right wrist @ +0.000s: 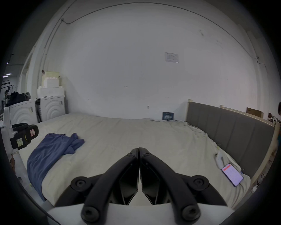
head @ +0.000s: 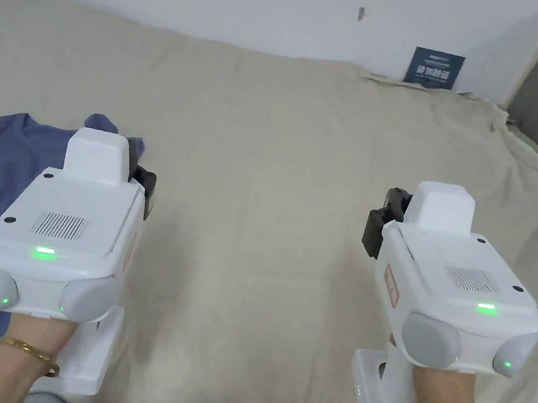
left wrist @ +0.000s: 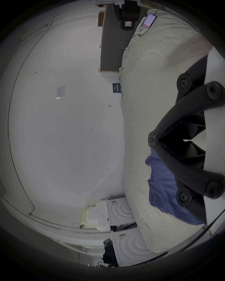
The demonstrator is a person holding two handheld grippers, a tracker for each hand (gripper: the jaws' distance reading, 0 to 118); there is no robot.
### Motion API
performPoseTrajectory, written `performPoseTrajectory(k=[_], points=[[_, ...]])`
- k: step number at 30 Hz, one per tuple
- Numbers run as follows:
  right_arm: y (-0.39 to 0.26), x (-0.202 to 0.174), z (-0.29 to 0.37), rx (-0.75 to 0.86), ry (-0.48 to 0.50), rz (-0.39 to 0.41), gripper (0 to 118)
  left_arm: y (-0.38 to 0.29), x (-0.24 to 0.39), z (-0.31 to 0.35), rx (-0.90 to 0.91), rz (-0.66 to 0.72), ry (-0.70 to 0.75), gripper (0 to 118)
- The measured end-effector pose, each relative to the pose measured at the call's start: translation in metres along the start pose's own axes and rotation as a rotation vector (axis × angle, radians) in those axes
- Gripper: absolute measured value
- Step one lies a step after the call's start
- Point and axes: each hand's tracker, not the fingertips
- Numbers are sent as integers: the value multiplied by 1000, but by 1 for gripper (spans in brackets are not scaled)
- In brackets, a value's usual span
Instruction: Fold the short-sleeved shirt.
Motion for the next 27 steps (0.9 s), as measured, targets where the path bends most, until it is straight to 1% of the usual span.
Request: performPoseTrajectory(k=[12, 17, 23, 27], points=[[10, -113, -27, -1, 304, 47, 0, -8, -95, 33, -26, 22, 252, 0], [14, -150, -29, 6, 395, 64, 0, -11, -125, 49, -39, 32, 327, 0], [11, -174, -30, 2, 449, 78, 0, -16, -144, 57, -65, 53, 374, 0], [9, -178, -31, -5, 458, 86, 0, -19, -148, 56, -71, 91, 381, 6]])
